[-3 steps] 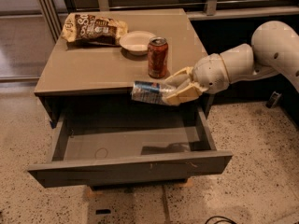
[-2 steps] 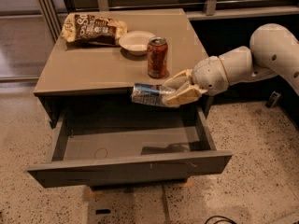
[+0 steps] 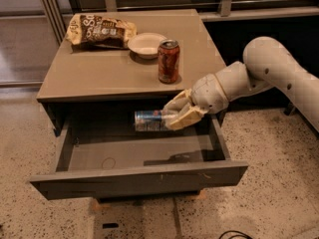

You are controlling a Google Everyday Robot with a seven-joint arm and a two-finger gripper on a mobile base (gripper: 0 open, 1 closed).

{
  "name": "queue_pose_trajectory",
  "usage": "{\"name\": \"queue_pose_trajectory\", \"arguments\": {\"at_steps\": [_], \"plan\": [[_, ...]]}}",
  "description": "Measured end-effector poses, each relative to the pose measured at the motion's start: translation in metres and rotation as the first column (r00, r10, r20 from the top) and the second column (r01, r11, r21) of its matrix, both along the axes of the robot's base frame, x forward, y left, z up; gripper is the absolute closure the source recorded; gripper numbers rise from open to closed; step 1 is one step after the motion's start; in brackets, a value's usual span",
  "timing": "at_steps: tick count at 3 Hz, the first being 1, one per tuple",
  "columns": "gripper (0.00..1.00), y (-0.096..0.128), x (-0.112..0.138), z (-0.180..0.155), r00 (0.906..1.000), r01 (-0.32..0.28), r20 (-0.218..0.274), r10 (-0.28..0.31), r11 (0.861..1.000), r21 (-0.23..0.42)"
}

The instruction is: Place redbull can into top drawer

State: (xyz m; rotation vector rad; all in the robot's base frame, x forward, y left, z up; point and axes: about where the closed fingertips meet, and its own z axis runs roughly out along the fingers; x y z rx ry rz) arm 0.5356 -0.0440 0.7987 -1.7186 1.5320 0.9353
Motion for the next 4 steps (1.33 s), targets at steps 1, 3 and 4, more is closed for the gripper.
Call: {"name": "queue_pose_trajectory", "arguments": {"at_steps": [1, 3, 4], "plan": [[1.00, 0.015, -0.008, -0.050, 0.9988, -0.048, 0.003, 0.048, 0.996, -0.075], [1.00, 0.026, -0.015, -0.114, 0.9987, -0.032, 0.035, 0.038, 0.986, -0.162], [1.00, 0.026, -0.016, -0.122, 0.9979, -0.029, 0.051, 0.039, 0.983, -0.183]]}}
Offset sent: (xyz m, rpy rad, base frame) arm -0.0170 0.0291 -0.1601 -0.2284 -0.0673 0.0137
